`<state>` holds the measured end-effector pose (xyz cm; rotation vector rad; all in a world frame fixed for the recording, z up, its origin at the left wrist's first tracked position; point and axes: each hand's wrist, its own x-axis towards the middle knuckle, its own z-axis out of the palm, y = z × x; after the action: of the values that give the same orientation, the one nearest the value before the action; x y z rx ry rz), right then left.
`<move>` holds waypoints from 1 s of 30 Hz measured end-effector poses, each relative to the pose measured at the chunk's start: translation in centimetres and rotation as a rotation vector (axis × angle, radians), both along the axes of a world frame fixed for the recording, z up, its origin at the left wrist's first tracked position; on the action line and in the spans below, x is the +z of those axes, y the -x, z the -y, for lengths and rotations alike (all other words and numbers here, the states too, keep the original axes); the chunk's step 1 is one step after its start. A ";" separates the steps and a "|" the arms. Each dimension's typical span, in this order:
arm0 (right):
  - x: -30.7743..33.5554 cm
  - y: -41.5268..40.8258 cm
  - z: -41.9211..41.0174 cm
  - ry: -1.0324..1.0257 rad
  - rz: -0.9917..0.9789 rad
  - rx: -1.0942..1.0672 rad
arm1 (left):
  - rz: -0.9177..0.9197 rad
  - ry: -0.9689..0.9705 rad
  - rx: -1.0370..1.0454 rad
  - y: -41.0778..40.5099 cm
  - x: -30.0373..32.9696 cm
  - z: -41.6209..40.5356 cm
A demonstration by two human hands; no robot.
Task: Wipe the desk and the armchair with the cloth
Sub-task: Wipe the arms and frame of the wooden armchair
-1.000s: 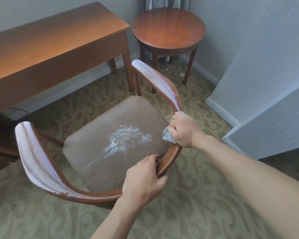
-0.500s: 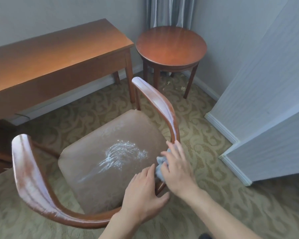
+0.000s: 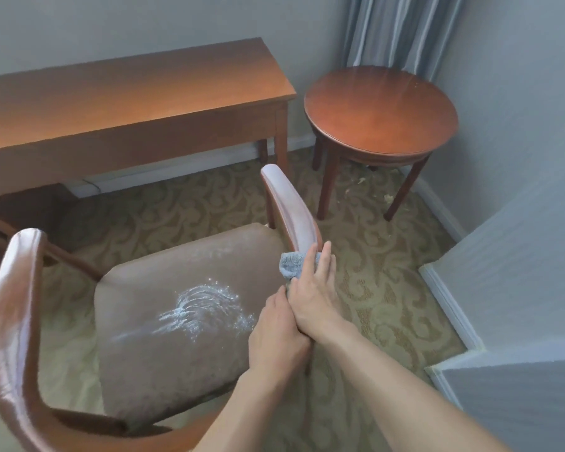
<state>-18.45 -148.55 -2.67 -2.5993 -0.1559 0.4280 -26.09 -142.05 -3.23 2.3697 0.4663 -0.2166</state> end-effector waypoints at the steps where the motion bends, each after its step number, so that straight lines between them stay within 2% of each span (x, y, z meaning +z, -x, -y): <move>1: -0.1 -0.5 0.0 0.013 0.004 0.024 | -0.002 0.002 0.021 -0.4 0.0 0.2; 6: -0.4 -3.3 -0.1 0.098 0.057 0.100 | 0.024 0.045 0.051 -0.9 0.0 0.4; 9: -1.6 -6.1 -0.6 0.216 0.144 0.175 | 0.035 0.051 0.097 -1.9 -0.1 0.6; 14: -1.5 -10.7 -1.8 0.297 0.199 0.258 | 0.048 0.169 0.175 -6.8 -0.3 1.1; 18: -1.9 -14.3 -3.9 0.347 0.250 0.295 | 0.038 0.188 0.227 -9.6 -1.1 1.0; 30: -2.4 -18.5 -6.5 0.298 0.294 0.335 | 0.065 0.214 0.297 -14.4 -2.3 -0.5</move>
<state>0.10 -142.07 -5.04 -2.9273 -0.6819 0.1892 -11.69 -141.59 -5.54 2.0633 0.7185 -0.0496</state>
